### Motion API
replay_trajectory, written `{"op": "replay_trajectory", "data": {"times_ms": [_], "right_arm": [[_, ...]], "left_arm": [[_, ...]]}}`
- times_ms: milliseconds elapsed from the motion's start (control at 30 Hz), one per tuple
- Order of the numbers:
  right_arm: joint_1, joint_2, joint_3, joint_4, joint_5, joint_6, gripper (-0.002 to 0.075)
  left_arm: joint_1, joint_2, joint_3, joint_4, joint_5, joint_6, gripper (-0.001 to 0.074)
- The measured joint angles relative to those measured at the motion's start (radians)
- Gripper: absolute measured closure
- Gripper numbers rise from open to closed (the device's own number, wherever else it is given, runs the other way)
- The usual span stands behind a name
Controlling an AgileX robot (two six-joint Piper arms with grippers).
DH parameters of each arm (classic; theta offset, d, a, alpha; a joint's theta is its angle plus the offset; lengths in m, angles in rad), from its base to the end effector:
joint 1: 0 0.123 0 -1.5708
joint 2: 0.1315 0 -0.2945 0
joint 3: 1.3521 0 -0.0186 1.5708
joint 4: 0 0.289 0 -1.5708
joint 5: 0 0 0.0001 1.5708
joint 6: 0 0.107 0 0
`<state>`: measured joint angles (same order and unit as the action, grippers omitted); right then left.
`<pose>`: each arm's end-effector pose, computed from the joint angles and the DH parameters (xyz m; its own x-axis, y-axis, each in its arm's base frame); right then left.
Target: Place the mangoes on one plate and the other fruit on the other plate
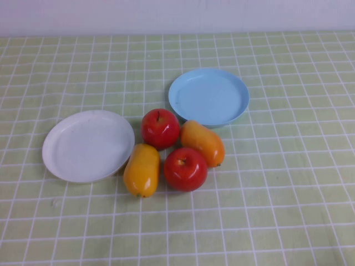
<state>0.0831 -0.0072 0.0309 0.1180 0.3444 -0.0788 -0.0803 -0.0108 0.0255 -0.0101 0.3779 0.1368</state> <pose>0.0971 0.0124 0.1669 -0.2779 0.0093 -0.9606 -0.1121 0.9928 0.0420 0.0962 -0.0081 0.1657 -0.2866 0.1505 -0.9461 0.1212 0.9853 0.1201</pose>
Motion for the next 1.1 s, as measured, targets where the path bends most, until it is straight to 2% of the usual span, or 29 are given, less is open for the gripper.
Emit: {"op": "replay_trajectory", "data": {"times_ms": [700, 900, 1100], "right_arm": [[0.000, 0.000, 0.000, 0.000, 0.000, 0.000, 0.0743], [0.000, 0.000, 0.000, 0.000, 0.000, 0.000, 0.0742], [0.000, 0.000, 0.000, 0.000, 0.000, 0.000, 0.0743]], "left_arm": [[0.000, 0.000, 0.000, -0.030, -0.002, 0.000, 0.0731], [0.000, 0.000, 0.000, -0.144, -0.030, 0.000, 0.0731], [0.000, 0.000, 0.000, -0.437, -0.099, -0.014, 0.0731]]}}
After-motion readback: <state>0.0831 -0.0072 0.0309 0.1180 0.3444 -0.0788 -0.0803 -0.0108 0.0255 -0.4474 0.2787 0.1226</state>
